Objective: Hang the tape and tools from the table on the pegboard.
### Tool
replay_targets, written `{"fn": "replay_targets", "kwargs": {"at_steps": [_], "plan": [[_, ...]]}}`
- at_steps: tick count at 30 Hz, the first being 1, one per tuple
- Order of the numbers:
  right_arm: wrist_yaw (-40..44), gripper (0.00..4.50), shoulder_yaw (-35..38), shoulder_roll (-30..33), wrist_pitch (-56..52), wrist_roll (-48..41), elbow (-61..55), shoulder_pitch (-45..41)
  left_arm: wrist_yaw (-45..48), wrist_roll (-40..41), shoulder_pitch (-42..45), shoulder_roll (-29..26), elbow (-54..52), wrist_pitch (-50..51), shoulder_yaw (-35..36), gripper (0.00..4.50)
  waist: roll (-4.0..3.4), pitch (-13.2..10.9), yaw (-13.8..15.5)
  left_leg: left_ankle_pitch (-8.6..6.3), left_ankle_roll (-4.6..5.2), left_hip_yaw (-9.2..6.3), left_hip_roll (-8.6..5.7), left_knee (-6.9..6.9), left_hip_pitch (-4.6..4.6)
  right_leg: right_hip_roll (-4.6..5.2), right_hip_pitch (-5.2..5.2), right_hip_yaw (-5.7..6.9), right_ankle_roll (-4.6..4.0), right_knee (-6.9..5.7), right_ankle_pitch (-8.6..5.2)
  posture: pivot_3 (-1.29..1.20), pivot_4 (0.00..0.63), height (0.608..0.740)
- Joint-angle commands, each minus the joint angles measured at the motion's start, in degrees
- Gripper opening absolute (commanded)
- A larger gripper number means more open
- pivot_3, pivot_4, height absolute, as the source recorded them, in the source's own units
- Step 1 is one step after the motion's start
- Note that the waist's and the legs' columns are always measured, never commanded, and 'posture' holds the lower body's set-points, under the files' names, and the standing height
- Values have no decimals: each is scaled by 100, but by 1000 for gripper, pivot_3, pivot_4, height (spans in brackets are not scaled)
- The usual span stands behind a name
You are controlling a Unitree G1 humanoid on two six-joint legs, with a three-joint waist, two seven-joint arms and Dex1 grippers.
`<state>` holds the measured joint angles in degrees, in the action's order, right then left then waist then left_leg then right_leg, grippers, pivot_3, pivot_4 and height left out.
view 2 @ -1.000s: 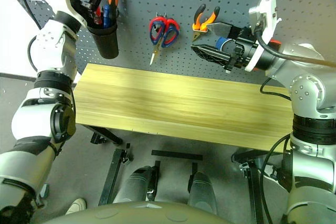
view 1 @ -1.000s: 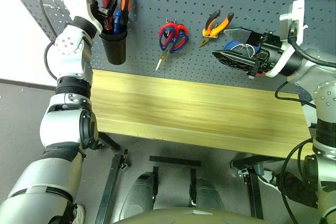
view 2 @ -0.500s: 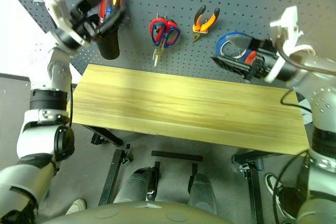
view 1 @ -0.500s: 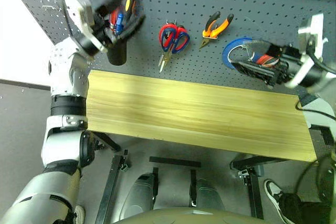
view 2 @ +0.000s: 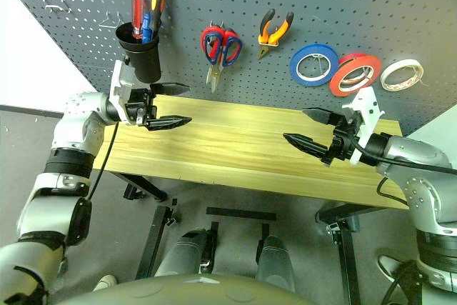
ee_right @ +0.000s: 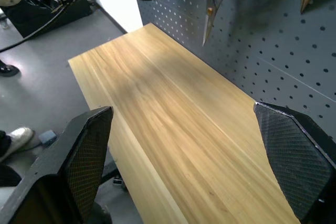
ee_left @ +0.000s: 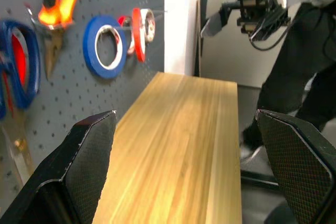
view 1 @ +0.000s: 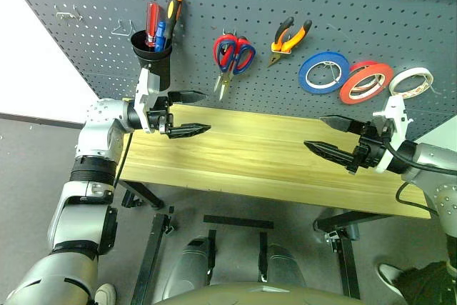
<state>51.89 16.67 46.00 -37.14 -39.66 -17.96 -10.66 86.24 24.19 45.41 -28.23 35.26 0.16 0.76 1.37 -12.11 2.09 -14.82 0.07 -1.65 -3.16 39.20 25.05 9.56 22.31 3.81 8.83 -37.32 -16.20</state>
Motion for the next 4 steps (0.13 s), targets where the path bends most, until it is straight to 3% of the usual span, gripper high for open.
{"fn": "replay_targets", "kwargs": {"at_steps": [1,4], "plan": [[87,4500,62,78,192,61,74,-141,-9,-60,132,111,144,-264,77,4457,0,0,5,0,1,-1,0,0,0,0,0,0,0,0,0,84,151,740],[57,4500,25,47,201,74,67,-188,-35,-66,105,162,175,-270,109,4457,0,0,13,-1,2,-1,0,0,0,0,-2,0,0,-4,0,77,141,740]]}}
